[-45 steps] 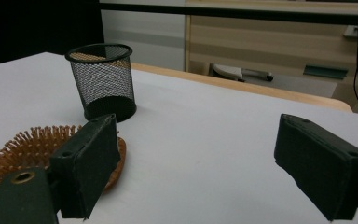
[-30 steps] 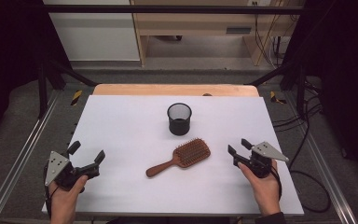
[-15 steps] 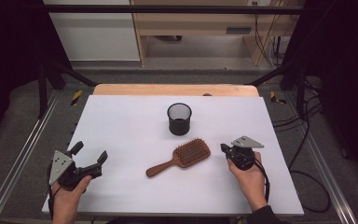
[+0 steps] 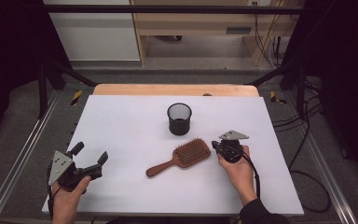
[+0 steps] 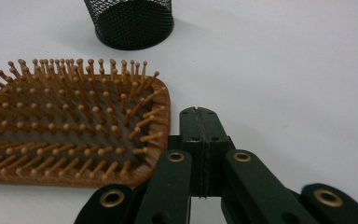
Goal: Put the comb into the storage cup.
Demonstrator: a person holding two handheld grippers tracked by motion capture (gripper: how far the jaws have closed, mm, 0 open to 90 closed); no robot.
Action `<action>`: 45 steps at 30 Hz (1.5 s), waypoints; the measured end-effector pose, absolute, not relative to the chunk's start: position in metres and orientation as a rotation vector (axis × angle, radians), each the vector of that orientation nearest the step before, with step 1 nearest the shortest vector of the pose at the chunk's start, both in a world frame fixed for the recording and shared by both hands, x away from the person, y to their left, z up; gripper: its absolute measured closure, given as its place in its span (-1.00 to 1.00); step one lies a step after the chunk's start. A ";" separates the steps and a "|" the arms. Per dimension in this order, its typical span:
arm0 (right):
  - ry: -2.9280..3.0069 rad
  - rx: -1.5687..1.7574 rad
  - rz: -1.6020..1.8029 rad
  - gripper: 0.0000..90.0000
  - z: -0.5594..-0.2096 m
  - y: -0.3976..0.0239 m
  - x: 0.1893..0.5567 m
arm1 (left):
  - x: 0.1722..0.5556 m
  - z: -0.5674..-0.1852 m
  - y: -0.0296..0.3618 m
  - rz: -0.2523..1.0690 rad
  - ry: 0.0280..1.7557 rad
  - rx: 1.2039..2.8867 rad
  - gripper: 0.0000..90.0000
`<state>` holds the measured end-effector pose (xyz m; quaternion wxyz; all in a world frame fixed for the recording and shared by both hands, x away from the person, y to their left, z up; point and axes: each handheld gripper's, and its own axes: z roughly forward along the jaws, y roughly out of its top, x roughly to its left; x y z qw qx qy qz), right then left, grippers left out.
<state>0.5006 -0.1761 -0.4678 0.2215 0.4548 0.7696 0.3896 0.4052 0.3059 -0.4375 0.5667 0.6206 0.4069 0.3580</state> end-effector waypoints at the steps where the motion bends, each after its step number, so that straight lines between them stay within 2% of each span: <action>1: 2.136 1.253 1.067 1.00 -0.469 -0.175 0.502 | 0.405 -0.437 0.305 0.840 0.955 1.460 -0.91; 14: 2.190 1.221 1.033 1.00 -0.474 -0.162 0.520 | 0.405 -0.438 0.302 0.820 0.951 1.480 -0.91; 23: 2.203 1.204 1.056 1.00 -0.474 -0.154 0.516 | 0.405 -0.439 0.299 0.811 0.947 1.494 -0.91; 45: 2.345 0.958 1.078 1.00 -0.476 -0.066 0.487 | 0.405 -0.440 0.295 0.799 0.953 1.521 -0.90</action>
